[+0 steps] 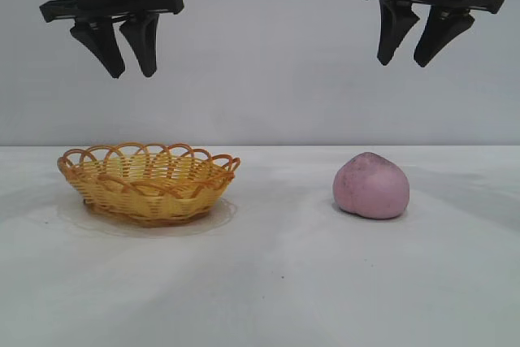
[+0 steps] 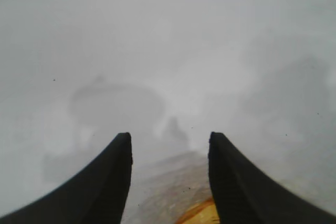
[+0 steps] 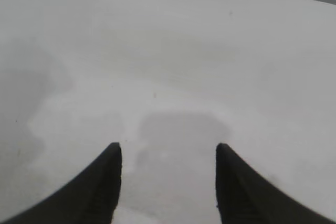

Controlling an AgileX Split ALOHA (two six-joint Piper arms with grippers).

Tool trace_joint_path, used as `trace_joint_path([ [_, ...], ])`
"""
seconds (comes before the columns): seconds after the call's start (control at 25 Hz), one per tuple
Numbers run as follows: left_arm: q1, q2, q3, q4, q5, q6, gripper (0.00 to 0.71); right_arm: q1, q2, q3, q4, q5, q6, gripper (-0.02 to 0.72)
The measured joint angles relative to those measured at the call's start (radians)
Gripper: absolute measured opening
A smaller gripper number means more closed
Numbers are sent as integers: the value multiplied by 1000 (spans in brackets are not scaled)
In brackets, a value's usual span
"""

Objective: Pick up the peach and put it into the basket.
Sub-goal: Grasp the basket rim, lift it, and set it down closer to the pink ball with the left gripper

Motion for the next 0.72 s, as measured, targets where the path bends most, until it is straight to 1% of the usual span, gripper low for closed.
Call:
trace_joint_path([
  [0.36,0,0,0,0,0,0,329,0,0,0,1,0,0,378],
  [0.44,0,0,0,0,14,0,329,0,0,0,1,2,0,378],
  [0.56,6,2,0,-11,78,53,329,0,0,0,4,9,0,378],
  [0.72,50,19,0,-79,203,244,329,0,0,-2,4,14,0,378],
])
